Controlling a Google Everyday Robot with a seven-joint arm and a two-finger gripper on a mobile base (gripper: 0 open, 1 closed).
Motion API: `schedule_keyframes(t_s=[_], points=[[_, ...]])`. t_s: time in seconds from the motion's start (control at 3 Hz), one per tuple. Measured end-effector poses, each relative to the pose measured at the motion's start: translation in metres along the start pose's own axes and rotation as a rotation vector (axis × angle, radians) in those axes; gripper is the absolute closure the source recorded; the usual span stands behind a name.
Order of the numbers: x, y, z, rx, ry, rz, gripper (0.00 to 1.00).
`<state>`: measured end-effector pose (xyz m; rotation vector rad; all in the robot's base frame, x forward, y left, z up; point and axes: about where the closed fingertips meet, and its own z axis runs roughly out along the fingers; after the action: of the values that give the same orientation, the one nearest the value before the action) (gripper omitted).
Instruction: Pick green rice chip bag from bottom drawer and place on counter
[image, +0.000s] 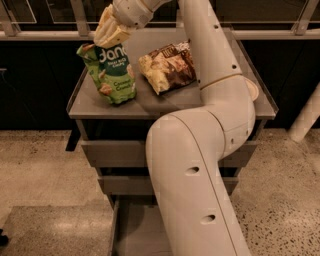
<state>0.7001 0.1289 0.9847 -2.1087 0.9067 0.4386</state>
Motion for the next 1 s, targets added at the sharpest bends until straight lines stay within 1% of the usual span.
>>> schedule_keyframes(t_s=[0.33,0.67,1.0], points=[[0.036,0.004,-0.025,0.053,0.077,0.049,1.0],[0.036,-0.005,-0.022,0.082,0.073,0.048,0.81],[0.038,-0.011,-0.019,0.102,0.071,0.049,0.58]])
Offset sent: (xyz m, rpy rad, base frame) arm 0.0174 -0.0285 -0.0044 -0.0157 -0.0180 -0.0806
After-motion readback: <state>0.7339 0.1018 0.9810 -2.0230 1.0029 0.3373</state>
